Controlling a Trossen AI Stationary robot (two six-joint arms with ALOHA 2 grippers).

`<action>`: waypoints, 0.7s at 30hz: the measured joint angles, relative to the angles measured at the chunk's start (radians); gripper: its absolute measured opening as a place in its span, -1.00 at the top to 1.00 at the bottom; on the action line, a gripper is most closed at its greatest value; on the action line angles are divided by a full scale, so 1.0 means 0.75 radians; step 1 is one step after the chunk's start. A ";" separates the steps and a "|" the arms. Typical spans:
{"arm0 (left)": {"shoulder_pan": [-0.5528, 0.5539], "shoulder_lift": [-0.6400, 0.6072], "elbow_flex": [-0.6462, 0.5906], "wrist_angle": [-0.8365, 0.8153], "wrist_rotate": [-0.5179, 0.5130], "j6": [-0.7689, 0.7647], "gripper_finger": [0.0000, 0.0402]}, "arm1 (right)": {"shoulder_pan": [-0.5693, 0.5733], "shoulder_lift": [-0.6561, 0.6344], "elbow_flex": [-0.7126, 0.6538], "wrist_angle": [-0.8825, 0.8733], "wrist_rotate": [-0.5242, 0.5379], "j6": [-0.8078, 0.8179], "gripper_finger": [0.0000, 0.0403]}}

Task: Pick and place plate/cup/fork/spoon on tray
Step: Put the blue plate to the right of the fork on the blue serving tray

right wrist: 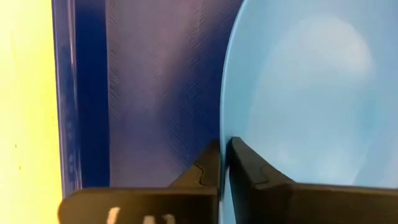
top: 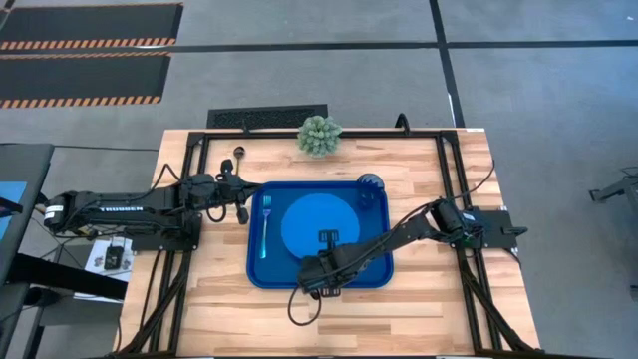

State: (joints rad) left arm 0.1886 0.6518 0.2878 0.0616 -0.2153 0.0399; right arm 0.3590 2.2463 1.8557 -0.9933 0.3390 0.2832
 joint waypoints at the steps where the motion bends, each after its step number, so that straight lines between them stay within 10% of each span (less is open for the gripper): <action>1: 0.000 0.000 0.000 0.000 0.000 0.000 1.00 | 0.000 0.000 0.000 -0.001 -0.003 0.000 0.86; 21: 0.000 0.000 0.000 -0.005 0.029 -0.024 1.00 | -0.001 0.001 -0.063 -0.010 -0.070 0.094 0.70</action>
State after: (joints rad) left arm 0.1883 0.6518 0.2878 0.0578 -0.1934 0.0216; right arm 0.3580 2.2471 1.8088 -1.0012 0.2863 0.3537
